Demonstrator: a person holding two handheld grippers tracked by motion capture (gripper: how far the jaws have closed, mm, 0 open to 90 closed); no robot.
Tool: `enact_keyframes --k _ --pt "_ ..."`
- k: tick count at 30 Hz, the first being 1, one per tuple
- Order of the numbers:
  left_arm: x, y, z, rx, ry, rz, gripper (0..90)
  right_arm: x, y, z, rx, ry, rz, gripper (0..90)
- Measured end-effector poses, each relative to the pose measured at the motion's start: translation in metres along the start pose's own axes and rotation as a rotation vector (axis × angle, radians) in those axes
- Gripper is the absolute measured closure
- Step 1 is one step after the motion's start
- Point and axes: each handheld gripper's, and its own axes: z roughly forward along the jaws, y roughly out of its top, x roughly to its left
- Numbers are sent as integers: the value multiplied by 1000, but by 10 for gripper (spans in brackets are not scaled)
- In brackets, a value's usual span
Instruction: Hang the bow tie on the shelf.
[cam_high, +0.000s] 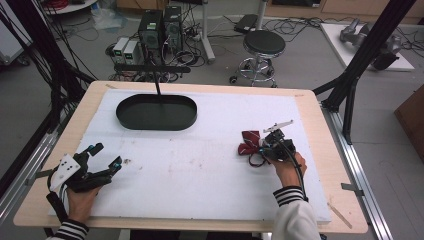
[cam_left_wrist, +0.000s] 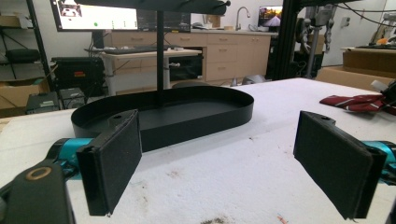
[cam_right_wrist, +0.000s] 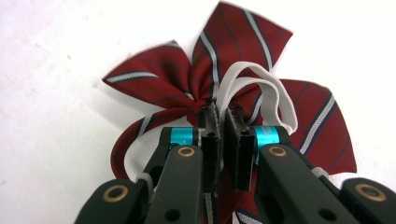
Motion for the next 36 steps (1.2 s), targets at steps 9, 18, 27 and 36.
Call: enact_keyframes --k 9,18,27,36 --pt "0 0 0 -2 0 -2 157 -3 -2 -7 -86 29 39 867" --pt "0 0 0 0 0 -2 157 -1 1 -21 -248 64 66 872" --pt "0 0 0 2 2 0 157 2 5 -40 -436 99 77 872" --pt "0 0 0 2 2 0 157 16 26 -62 -534 119 43 872"
